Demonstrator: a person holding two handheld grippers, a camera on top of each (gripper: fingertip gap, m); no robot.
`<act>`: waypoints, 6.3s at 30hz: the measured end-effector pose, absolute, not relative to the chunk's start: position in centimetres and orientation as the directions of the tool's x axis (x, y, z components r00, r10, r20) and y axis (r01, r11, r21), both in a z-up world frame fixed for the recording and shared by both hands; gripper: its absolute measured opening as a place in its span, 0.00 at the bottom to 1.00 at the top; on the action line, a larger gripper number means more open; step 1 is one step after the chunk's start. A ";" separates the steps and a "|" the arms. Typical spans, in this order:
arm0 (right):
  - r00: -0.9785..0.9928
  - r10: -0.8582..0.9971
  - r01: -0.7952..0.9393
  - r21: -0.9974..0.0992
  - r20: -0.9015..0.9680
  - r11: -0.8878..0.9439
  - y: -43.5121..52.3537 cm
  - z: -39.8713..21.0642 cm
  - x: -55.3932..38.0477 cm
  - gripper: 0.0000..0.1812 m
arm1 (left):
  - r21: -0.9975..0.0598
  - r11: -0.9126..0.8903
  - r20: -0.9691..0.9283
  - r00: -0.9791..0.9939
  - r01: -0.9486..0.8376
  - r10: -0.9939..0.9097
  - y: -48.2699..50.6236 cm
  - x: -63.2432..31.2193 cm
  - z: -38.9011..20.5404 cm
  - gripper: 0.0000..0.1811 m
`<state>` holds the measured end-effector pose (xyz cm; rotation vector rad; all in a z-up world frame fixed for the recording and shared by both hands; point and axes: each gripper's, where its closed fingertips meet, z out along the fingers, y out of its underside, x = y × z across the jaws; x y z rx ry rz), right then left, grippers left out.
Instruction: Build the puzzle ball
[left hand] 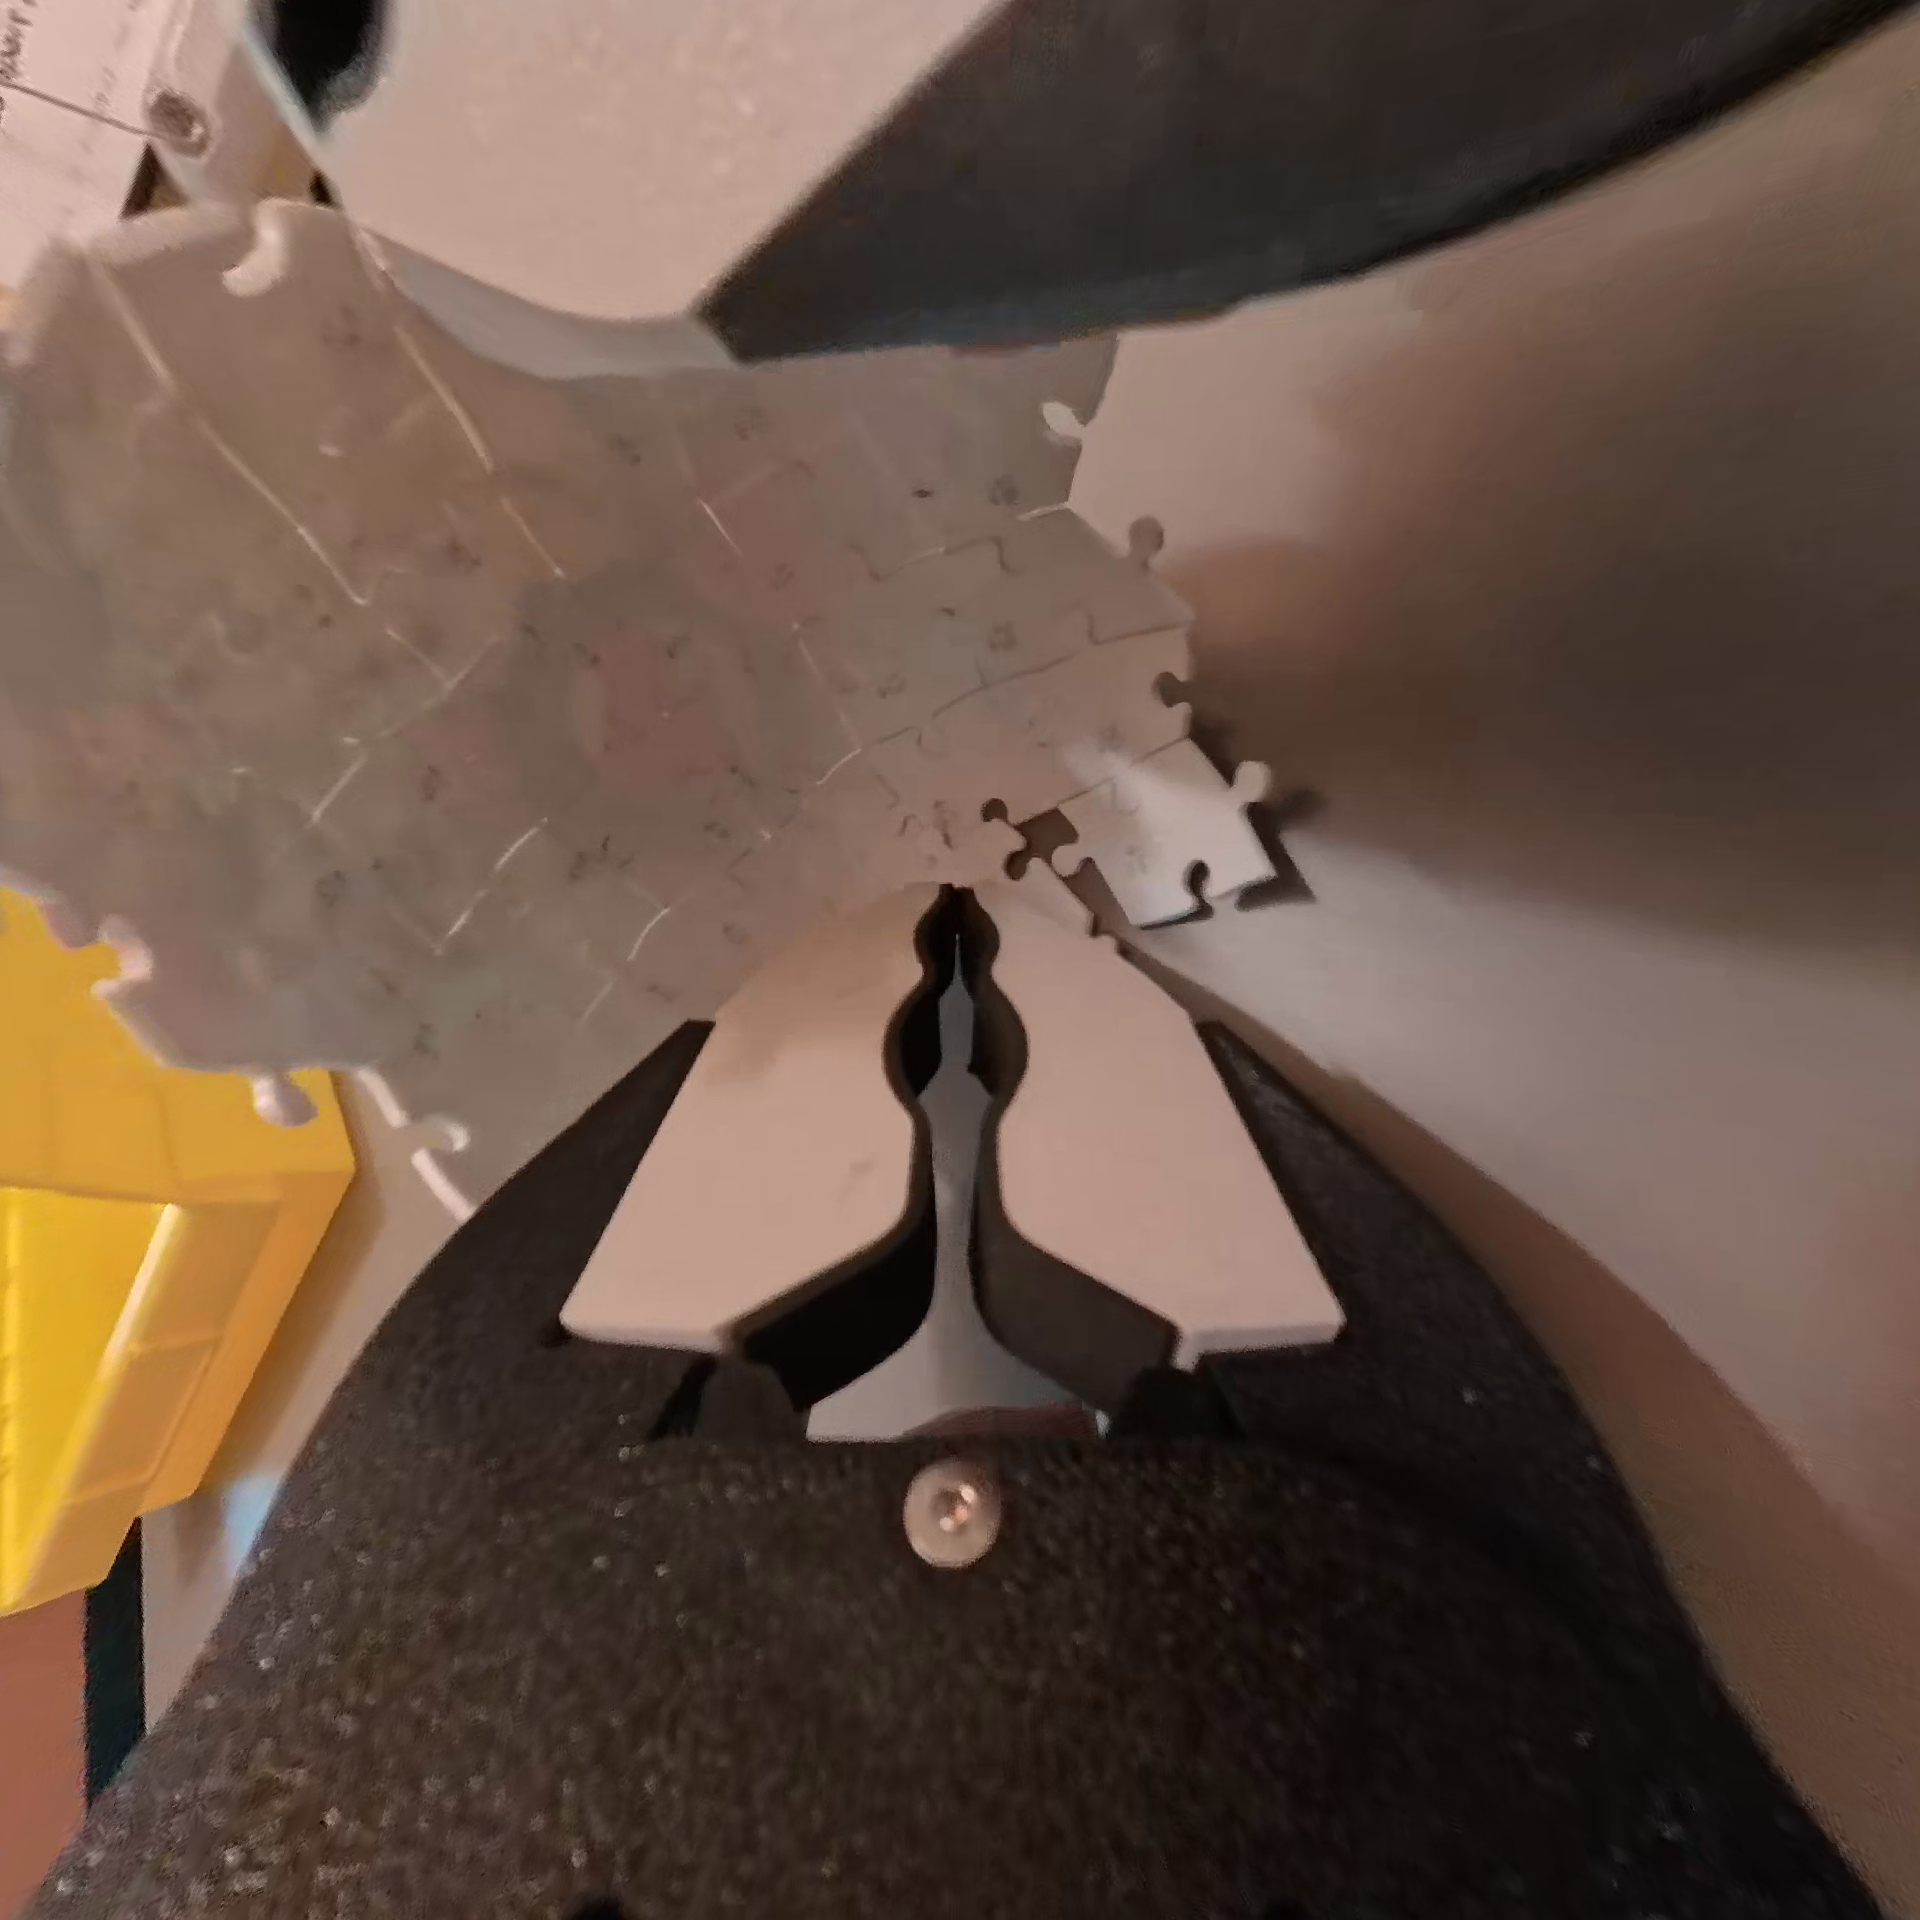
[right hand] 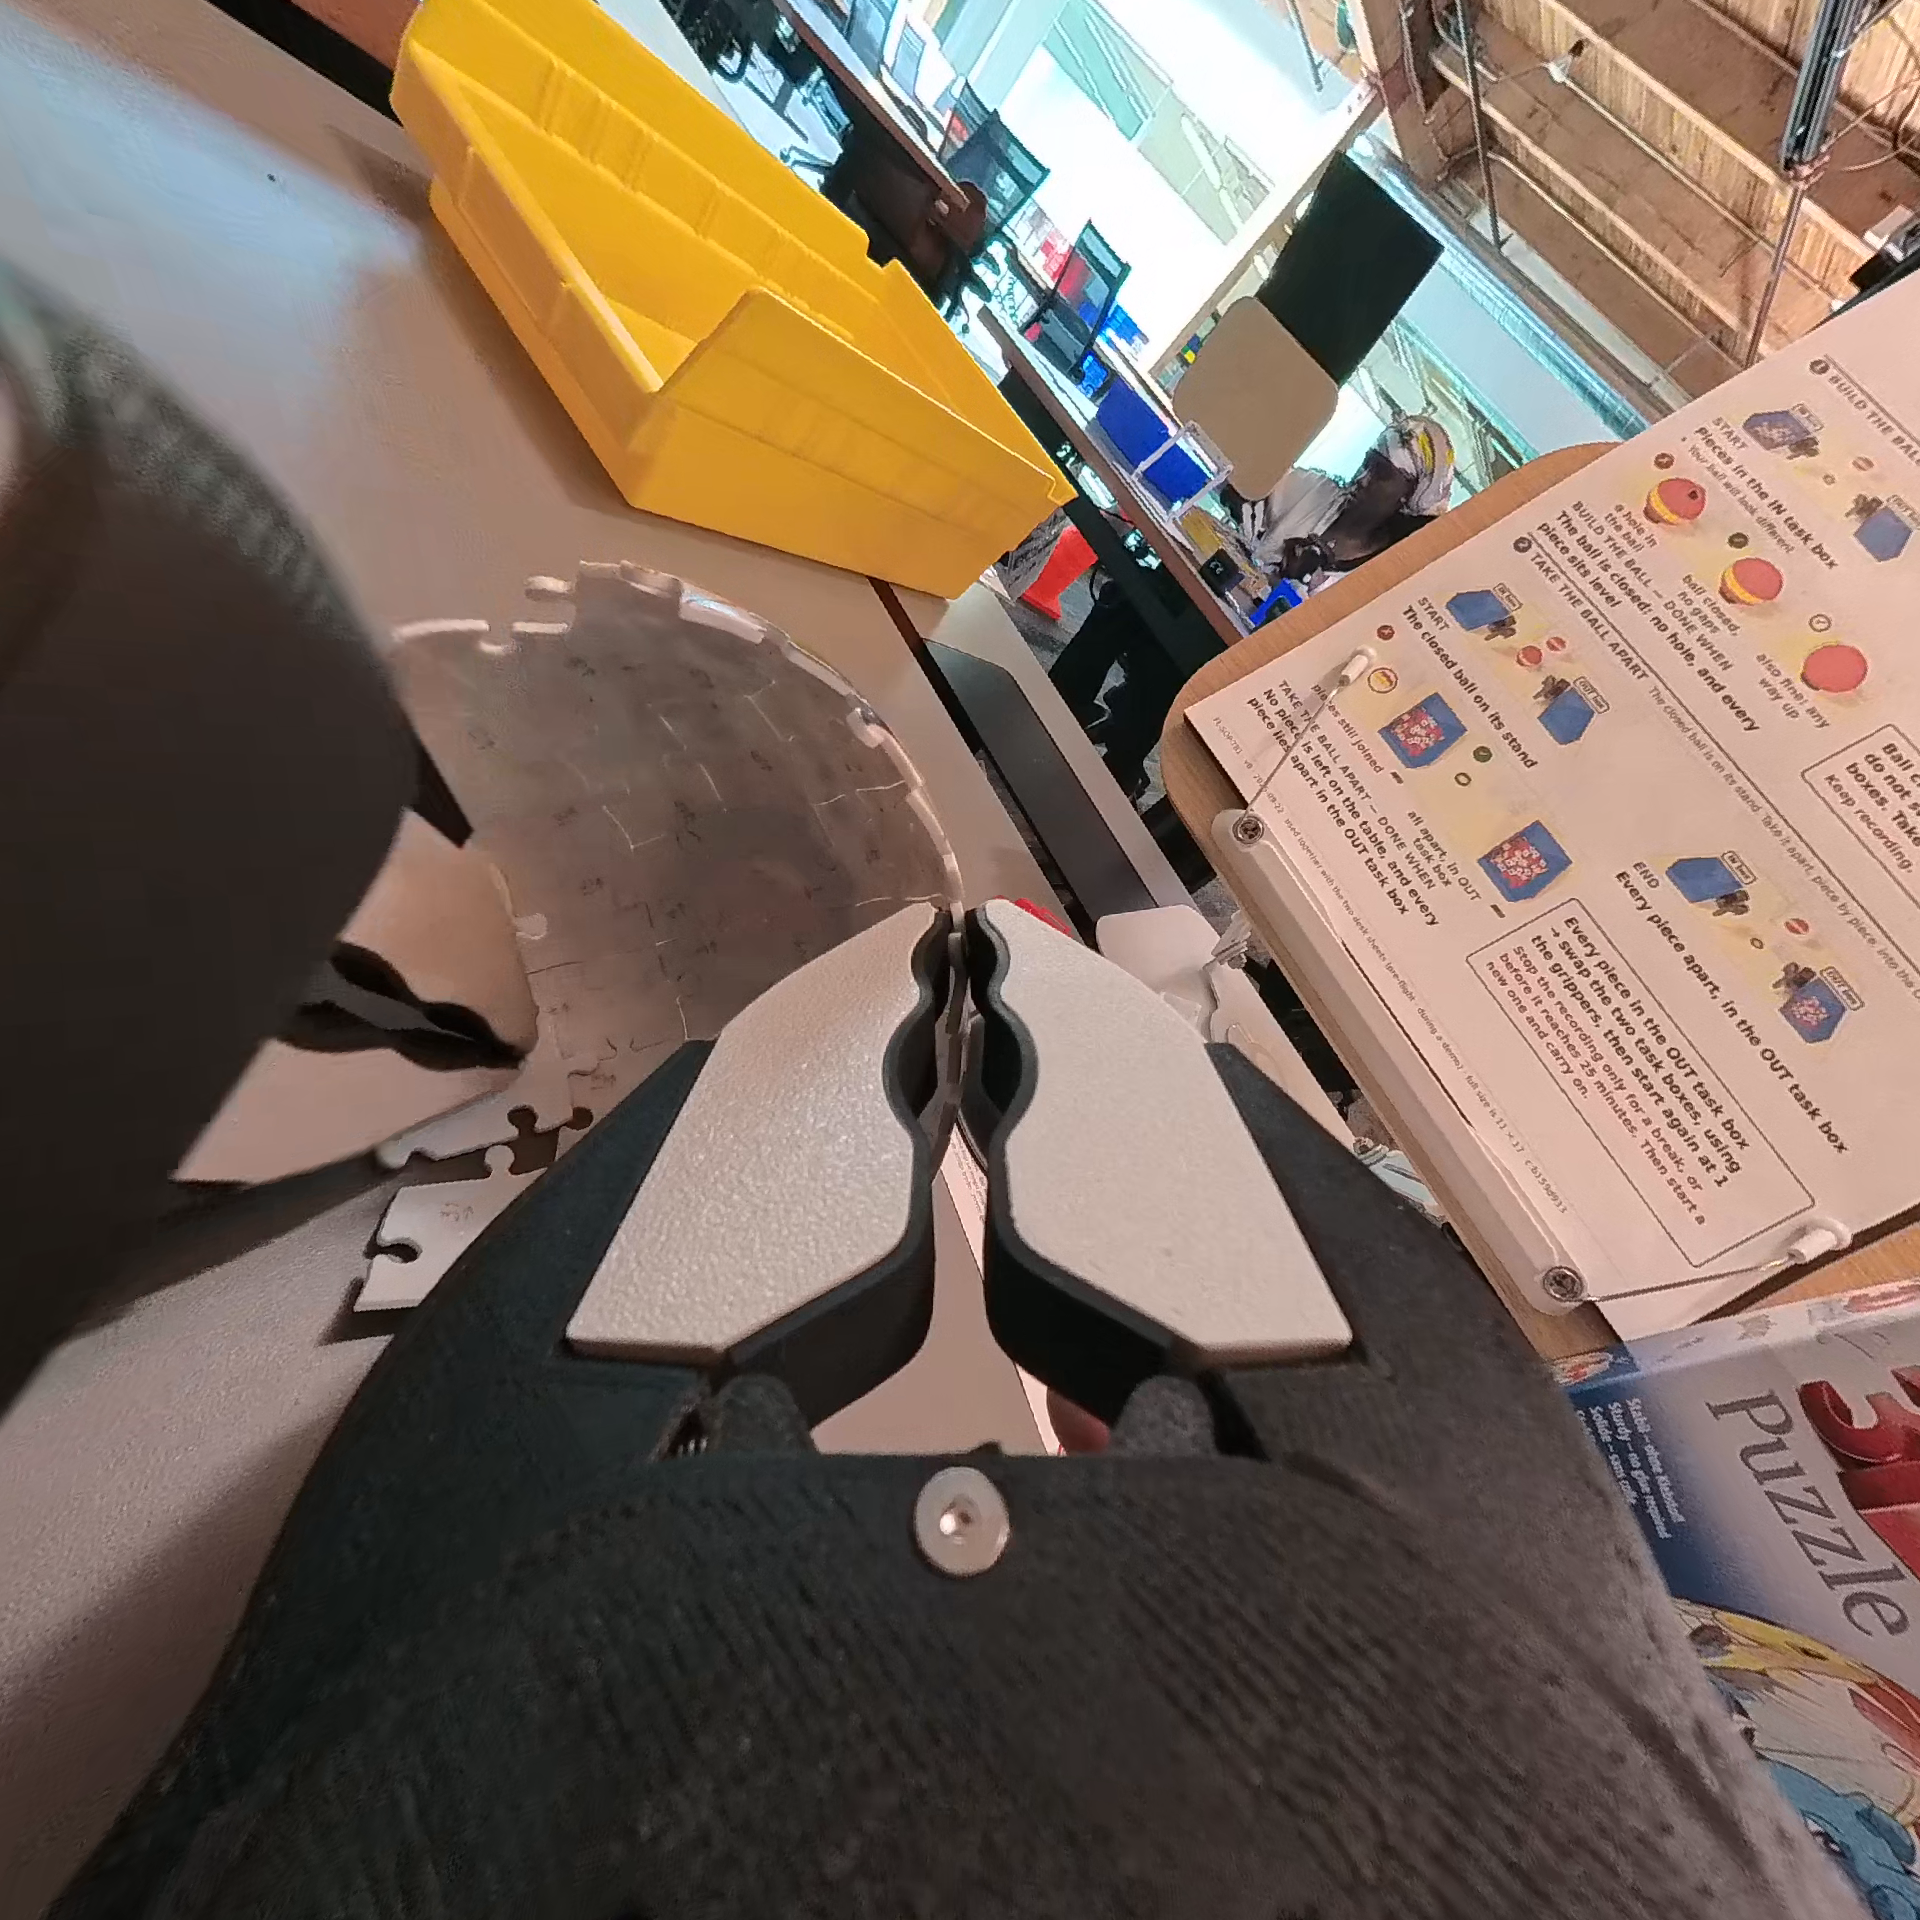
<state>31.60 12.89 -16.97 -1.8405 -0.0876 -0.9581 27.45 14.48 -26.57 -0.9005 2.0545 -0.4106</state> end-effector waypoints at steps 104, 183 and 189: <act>0.690 -0.352 0.452 -0.756 0.633 -0.474 12.8 -17.0 31.7 0.02 | -0.650 0.062 0.006 -0.086 -0.757 -0.996 15.2 26.1 -27.7 0.09; 0.686 -0.352 0.453 -0.753 0.636 -0.477 12.7 -17.1 31.8 0.02 | -0.596 0.124 0.050 -0.191 -0.793 -0.980 12.9 25.5 -27.6 0.10; 0.686 -0.351 0.454 -0.752 0.637 -0.478 12.7 -17.1 31.8 0.02 | -0.600 0.132 0.044 -0.198 -0.789 -0.979 12.9 25.6 -27.6 0.10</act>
